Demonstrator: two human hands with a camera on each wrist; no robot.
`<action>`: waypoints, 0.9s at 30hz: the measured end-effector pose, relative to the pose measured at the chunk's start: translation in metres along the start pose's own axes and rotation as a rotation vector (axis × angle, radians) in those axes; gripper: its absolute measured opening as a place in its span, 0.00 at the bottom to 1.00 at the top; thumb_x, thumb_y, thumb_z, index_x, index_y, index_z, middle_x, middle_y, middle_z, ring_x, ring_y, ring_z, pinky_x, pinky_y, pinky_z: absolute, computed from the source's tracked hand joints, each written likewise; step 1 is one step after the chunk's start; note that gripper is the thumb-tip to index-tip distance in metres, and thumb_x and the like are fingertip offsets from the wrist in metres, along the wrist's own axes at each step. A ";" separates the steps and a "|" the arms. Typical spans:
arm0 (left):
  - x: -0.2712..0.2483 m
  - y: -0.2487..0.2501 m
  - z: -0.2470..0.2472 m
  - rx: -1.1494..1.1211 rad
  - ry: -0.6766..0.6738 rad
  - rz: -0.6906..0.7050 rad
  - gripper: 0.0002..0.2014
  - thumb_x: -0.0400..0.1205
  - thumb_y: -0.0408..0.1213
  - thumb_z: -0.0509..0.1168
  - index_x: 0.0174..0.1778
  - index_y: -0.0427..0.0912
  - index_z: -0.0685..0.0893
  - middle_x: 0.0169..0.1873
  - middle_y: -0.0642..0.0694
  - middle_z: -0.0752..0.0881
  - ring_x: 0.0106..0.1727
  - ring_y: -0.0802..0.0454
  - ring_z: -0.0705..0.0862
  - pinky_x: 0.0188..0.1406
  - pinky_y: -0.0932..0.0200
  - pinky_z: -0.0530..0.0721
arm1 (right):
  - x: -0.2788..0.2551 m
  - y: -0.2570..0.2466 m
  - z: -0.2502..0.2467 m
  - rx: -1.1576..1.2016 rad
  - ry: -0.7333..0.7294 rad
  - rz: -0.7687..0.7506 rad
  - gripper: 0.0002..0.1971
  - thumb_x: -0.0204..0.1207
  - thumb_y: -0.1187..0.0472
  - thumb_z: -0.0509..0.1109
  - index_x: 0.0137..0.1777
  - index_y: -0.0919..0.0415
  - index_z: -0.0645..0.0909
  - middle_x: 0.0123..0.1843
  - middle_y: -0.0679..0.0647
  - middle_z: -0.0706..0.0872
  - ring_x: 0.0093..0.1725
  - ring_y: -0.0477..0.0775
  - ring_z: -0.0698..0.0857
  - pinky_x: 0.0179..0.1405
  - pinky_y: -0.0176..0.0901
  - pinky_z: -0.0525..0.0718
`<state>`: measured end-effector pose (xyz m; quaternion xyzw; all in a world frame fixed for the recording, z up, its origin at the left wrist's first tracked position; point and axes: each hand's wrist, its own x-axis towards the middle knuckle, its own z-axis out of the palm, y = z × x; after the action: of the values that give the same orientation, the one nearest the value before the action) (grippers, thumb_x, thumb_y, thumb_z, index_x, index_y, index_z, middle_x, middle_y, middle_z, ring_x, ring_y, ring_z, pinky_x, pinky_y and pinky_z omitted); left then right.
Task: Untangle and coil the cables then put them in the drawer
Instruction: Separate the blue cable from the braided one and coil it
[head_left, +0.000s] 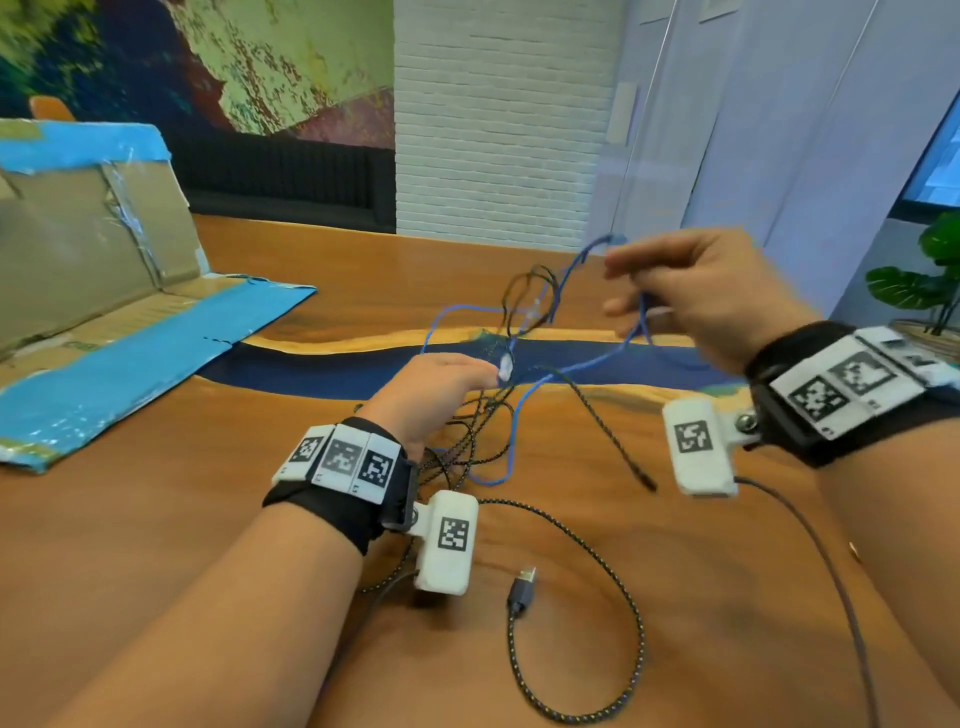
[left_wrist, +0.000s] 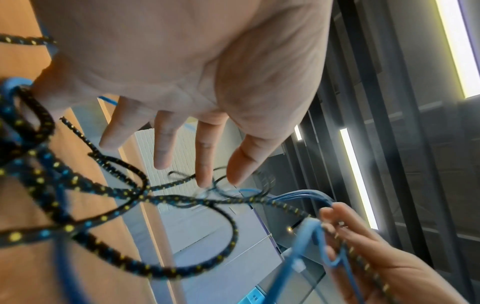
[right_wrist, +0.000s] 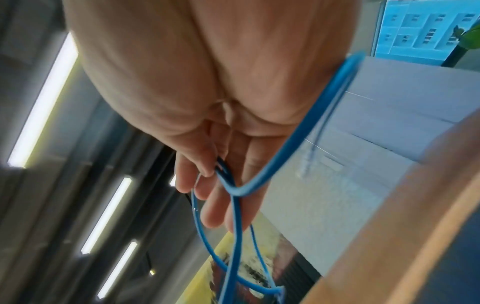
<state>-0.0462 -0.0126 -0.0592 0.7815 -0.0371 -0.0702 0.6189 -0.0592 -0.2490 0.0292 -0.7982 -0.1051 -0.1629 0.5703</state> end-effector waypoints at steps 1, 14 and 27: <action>0.001 0.000 -0.001 -0.010 0.015 0.007 0.11 0.88 0.41 0.66 0.64 0.51 0.90 0.54 0.63 0.82 0.65 0.50 0.74 0.59 0.43 0.67 | 0.001 -0.010 -0.006 0.035 0.031 -0.054 0.18 0.85 0.77 0.60 0.48 0.61 0.89 0.46 0.54 0.93 0.36 0.54 0.93 0.35 0.51 0.94; 0.013 -0.004 -0.007 -0.140 0.137 -0.028 0.09 0.89 0.38 0.63 0.59 0.45 0.88 0.70 0.45 0.84 0.66 0.44 0.83 0.68 0.38 0.83 | -0.005 0.006 -0.023 0.199 0.296 -0.141 0.18 0.88 0.73 0.57 0.59 0.59 0.88 0.59 0.53 0.90 0.43 0.57 0.94 0.37 0.51 0.93; 0.002 0.022 0.019 -0.013 0.143 0.440 0.13 0.85 0.33 0.69 0.61 0.54 0.88 0.59 0.55 0.89 0.58 0.58 0.86 0.57 0.53 0.86 | -0.033 0.031 0.012 0.274 0.229 -0.287 0.21 0.86 0.78 0.59 0.46 0.57 0.91 0.52 0.59 0.93 0.49 0.60 0.94 0.52 0.56 0.90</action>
<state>-0.0470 -0.0363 -0.0418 0.7536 -0.1623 0.1219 0.6252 -0.0767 -0.2470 -0.0137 -0.6666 -0.1734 -0.3160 0.6524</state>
